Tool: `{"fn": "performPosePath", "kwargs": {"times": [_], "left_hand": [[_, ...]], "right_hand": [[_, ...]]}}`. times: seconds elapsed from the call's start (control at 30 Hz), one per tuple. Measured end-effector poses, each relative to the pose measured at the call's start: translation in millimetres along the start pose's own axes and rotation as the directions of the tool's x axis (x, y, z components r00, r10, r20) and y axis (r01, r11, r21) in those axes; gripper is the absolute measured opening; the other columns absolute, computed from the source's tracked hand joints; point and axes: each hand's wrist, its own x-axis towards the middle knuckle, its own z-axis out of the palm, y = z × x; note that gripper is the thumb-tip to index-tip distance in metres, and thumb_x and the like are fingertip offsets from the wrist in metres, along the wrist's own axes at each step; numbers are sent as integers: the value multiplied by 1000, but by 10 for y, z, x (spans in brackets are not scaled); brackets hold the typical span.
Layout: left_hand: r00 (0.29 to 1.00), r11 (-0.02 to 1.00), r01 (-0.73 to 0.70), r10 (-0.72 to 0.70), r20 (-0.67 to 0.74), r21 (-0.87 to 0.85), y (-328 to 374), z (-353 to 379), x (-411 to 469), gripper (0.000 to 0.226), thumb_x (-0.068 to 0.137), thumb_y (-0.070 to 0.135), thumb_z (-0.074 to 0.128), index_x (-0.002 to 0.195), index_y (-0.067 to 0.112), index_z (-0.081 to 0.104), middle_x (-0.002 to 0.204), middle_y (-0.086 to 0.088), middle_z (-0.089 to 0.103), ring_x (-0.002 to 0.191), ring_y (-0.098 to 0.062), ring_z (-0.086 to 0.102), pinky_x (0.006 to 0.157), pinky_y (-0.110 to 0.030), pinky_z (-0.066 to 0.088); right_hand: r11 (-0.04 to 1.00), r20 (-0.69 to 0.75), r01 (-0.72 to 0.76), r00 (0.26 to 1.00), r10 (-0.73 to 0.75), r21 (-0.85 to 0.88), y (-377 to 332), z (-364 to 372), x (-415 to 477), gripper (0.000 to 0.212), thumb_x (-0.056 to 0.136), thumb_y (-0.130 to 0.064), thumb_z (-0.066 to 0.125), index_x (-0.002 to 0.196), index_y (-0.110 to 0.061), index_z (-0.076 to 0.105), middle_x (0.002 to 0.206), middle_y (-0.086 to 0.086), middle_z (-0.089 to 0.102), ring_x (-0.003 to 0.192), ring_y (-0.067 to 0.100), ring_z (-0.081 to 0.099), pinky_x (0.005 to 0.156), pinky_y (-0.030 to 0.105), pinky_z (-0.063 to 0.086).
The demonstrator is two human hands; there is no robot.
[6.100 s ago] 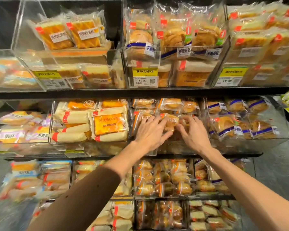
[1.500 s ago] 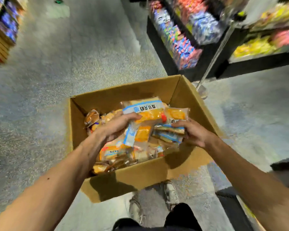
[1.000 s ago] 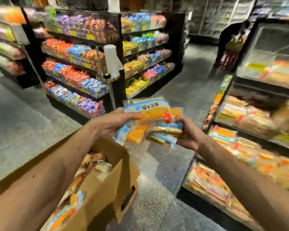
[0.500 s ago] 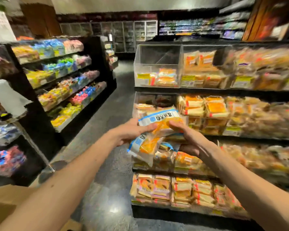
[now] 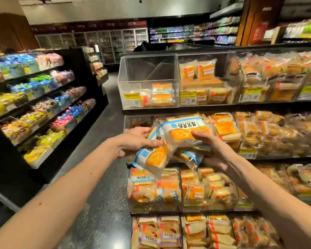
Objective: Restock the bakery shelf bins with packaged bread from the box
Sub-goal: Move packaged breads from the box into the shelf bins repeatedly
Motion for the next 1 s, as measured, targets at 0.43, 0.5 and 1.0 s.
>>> {"fn": "performPosePath", "kwargs": {"times": [0.43,0.5,1.0], "left_hand": [[903,881,-425,430,22,208,1447,-1516,1569,35,79,3,76,111,13,65,105,-5,75,89,-10,71,76,-25,59],[884,862,-464,467,37,206,1665,-1612,1786,31,79,3,77,106,14,65,100,-5,76,87,-12,71,76,-27,60],[842,680,-459,538,36,572,2118,-2523,3095,44,76,18,85,113,10,64,99,-5,75,92,-22,72,80,-40,59]], "right_hand": [[938,-116,344,934,-338,37,-1348,683,1705,58,66,-25,80,118,-3,67,140,15,57,123,35,60,95,49,54],[923,-106,384,919,-379,23,-1587,752,1841,20,73,-23,69,89,-11,74,114,11,73,101,27,72,83,41,61],[878,-185,463,859,-478,-121,-2118,640,2686,53,68,-25,73,120,-17,69,107,2,76,100,21,73,84,43,59]]}}
